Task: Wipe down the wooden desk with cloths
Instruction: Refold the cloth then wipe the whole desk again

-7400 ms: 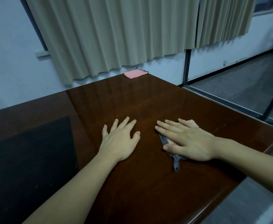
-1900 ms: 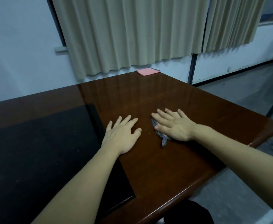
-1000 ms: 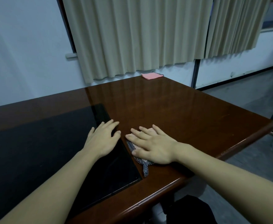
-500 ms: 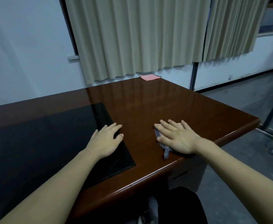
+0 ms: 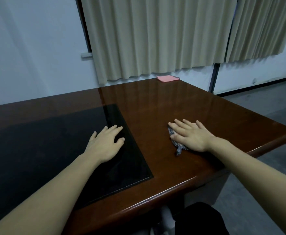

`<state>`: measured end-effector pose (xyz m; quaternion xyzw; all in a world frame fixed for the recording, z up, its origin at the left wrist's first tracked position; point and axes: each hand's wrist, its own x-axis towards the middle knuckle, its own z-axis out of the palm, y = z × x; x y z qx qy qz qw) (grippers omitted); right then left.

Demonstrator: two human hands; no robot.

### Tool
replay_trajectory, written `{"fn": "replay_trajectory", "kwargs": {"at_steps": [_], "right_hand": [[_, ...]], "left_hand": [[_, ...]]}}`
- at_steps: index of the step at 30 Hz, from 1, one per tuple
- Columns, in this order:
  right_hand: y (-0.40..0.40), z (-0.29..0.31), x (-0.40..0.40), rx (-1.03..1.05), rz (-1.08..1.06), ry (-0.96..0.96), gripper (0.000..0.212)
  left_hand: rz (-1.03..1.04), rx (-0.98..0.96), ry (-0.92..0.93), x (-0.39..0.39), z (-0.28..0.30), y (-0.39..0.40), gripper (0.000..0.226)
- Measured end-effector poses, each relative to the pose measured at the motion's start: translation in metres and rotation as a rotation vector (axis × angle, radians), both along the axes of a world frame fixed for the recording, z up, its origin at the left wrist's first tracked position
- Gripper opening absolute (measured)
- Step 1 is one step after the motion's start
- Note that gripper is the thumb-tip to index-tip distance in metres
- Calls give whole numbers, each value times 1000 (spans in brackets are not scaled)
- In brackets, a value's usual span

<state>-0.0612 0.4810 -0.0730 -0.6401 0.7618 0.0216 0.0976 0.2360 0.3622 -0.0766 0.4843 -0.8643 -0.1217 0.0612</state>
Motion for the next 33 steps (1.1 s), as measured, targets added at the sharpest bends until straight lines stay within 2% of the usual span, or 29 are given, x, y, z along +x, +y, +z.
{"fn": "replay_trajectory", "kwargs": {"at_steps": [8,15,17,21,28,33], "right_hand": [[-61,1,13,12,-9,27,64],[-6,6,93,7,346,-6,64],[7,5,96,15,385,-31,63],[-6,6,72,32,337,-44,63],[-79,3,34,18,63,25,65],[-72,6,81,26,202,11,65]], "left_hand": [[15,-10,20,2,-10,-3,54],[18,-23,26,2,-12,-4,54],[18,-26,25,3,-12,-4,54],[17,-22,33,4,-12,-3,54],[20,-11,46,5,-12,-2,55],[15,-8,105,7,-6,-3,58]]}}
